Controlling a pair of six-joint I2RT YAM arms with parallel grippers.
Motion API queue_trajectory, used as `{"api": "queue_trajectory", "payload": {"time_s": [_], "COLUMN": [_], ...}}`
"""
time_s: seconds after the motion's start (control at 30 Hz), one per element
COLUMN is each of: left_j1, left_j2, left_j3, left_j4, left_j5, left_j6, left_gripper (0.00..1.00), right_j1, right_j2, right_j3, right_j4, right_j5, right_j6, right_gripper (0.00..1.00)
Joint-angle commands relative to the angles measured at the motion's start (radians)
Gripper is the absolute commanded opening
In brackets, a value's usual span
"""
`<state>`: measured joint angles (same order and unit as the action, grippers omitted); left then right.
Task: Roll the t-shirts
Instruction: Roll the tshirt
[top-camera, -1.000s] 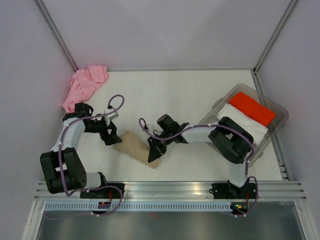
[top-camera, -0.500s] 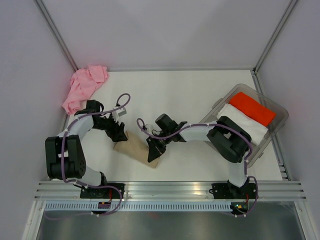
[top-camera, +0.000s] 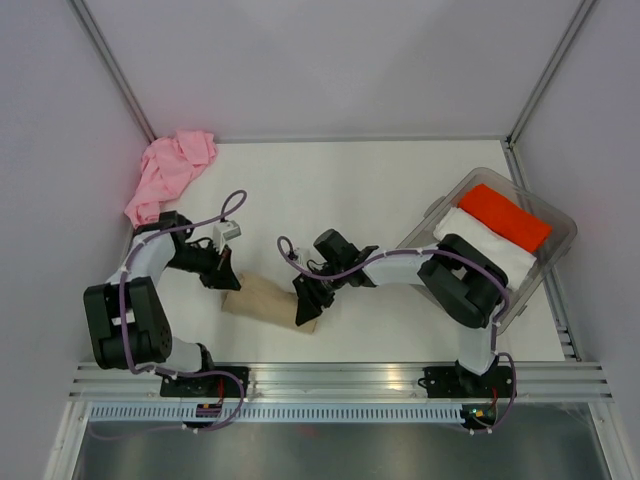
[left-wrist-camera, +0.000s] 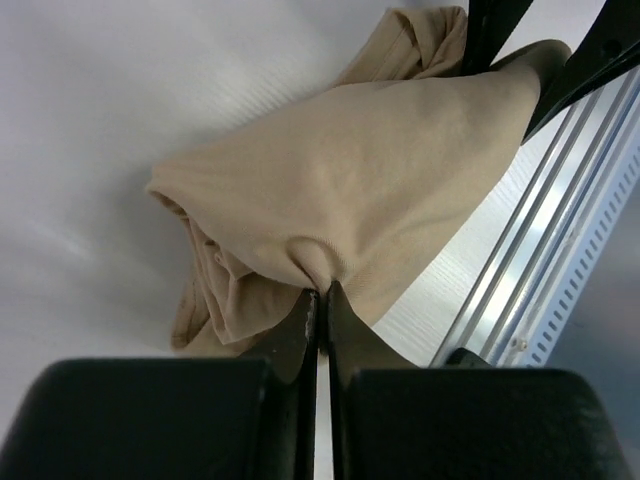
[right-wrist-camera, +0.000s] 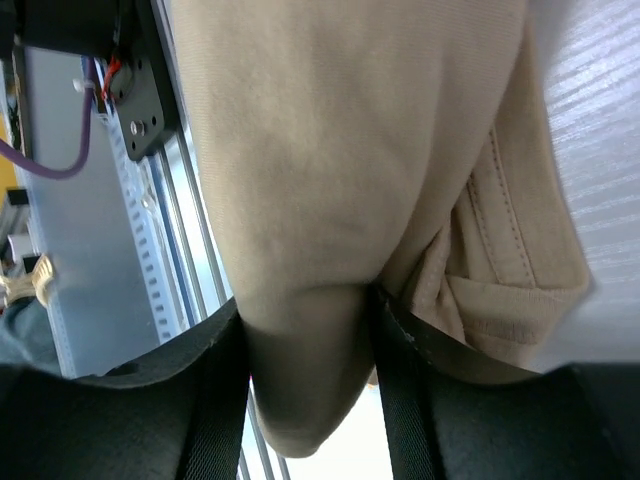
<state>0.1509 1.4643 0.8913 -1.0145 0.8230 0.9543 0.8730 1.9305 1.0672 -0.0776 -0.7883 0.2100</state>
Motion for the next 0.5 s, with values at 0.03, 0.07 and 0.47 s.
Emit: {"api": "queue_trajectory", "payload": {"time_s": [0.03, 0.07, 0.47], "left_j1": [0.099, 0.105, 0.190], "left_j2": [-0.073, -0.094, -0.137], "left_j3": [0.006, -0.015, -0.084], "left_j4": [-0.136, -0.145, -0.213], "left_j5": [0.021, 0.019, 0.028], "left_j6": [0.078, 0.092, 0.184], "left_gripper": [0.02, 0.02, 0.02], "right_j1": [0.000, -0.002, 0.043], "right_j2": [-0.087, -0.096, -0.143], "right_j3": [-0.129, -0.151, -0.268], "right_j4": [0.177, 0.227, 0.551], "right_j5": [0.052, 0.054, 0.213], "right_j6": [0.109, 0.138, 0.316], "right_gripper": [0.54, 0.55, 0.32]}}
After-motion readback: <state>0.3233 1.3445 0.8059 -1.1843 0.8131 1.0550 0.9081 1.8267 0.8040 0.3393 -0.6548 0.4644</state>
